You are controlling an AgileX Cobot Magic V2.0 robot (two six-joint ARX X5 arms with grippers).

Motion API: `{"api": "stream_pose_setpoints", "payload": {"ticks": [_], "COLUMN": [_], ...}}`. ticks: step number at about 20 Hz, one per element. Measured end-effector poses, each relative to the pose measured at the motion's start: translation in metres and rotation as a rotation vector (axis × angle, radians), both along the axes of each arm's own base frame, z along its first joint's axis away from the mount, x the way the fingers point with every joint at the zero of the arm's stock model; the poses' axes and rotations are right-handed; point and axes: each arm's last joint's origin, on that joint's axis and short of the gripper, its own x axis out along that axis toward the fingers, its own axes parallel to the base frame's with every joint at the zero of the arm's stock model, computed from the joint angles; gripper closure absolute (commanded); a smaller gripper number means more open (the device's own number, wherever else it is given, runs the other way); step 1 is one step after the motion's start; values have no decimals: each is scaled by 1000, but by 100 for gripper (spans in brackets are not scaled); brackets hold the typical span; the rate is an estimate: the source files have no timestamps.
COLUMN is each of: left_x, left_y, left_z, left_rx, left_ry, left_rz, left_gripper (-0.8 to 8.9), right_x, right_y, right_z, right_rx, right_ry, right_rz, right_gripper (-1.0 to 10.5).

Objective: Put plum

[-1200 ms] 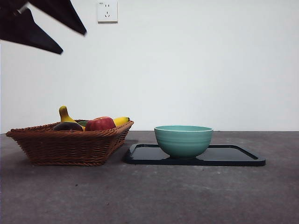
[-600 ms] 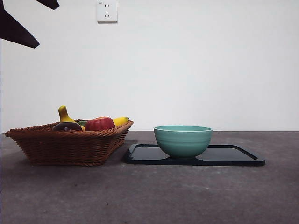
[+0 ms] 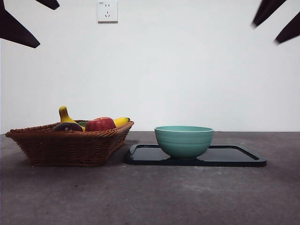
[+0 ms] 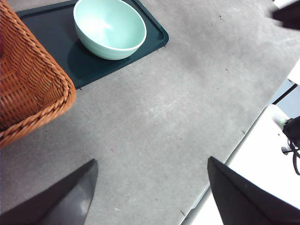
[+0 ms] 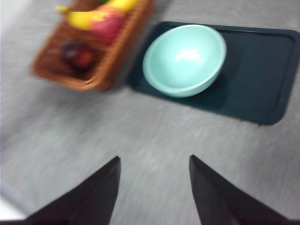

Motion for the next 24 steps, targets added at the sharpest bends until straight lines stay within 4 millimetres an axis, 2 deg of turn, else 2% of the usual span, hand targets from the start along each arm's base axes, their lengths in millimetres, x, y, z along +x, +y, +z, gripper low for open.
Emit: {"api": "stream_pose_setpoints", "payload": {"ticks": [7,10,13,16,20,22,24], "left_x": [0,0,0,0,0,0,0], "left_y": [0,0,0,0,0,0,0], "left_z": [0,0,0,0,0,0,0], "left_rx": [1,1,1,1,2,2,2], "left_ry": [-2,-2,-2,-2,0,1,0], "left_rz": [-2,-2,-2,-2,-2,-2,-2], "left_gripper": [440,440,440,440,440,440,440], "right_x": [105,144,174,193,209,212,214], "right_y": [14,19,28,34,38,40,43], "right_z": [2,-11,-32,-60,-93,-101,-104], "right_rx": [-100,-136,-159,-174,-194,-190,-189], "right_ry": [113,164,197,235,290,294,286], "right_rz": [-59,-63,-53,-51,-46,-40,-35], "right_gripper": [671,672,672,672,672,681,785]}}
